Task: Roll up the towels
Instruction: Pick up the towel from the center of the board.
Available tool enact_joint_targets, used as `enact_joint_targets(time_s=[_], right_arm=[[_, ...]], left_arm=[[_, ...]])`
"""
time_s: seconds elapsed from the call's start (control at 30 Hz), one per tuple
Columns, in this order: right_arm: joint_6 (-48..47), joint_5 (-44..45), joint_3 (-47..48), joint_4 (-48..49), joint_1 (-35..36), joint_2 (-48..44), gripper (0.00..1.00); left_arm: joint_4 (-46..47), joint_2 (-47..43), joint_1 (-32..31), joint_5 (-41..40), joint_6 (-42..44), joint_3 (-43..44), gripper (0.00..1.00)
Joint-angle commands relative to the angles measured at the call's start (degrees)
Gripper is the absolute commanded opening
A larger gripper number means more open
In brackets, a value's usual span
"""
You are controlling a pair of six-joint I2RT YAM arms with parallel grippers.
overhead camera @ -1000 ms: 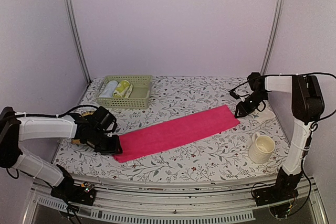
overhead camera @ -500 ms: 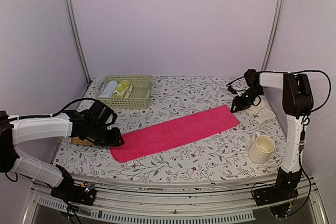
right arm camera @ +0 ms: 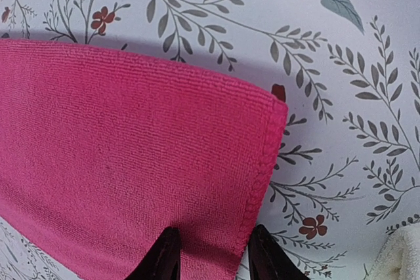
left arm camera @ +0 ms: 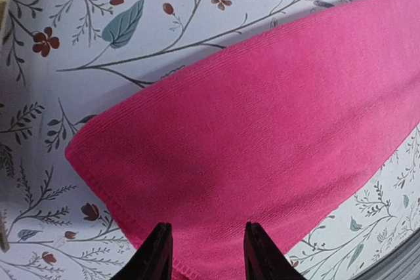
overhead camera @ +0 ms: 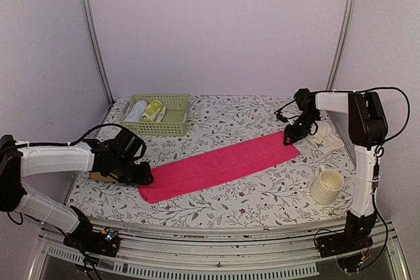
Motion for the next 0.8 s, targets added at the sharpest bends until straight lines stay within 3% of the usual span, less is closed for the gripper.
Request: enact_joint_targets(time_s=[0.0,0.33,0.57,0.77], right_arm=[[1.66,7.49,-1.50,0.32,0.70,1.57,0.38],[1.78,15.85,-4.85,2.09,2.83,2.79,0.29],[2.21,17.88,-3.48,2.14,0.90,3.72,0.05],[0.98,17.66,1.40,0.78,-3.67,0.63,0.03]], left_arm=[[0.88,0.11,0.17,-1.21,0.73,-0.32,0.40],[0.99,-0.61,0.61,-2.38,0.85,-0.24,0.40],[0.93,-0.75,0.88,-2.47,0.87,-0.36,0.41],[1.69,0.27,1.29,-1.96,1.64,-0.43,0.41]])
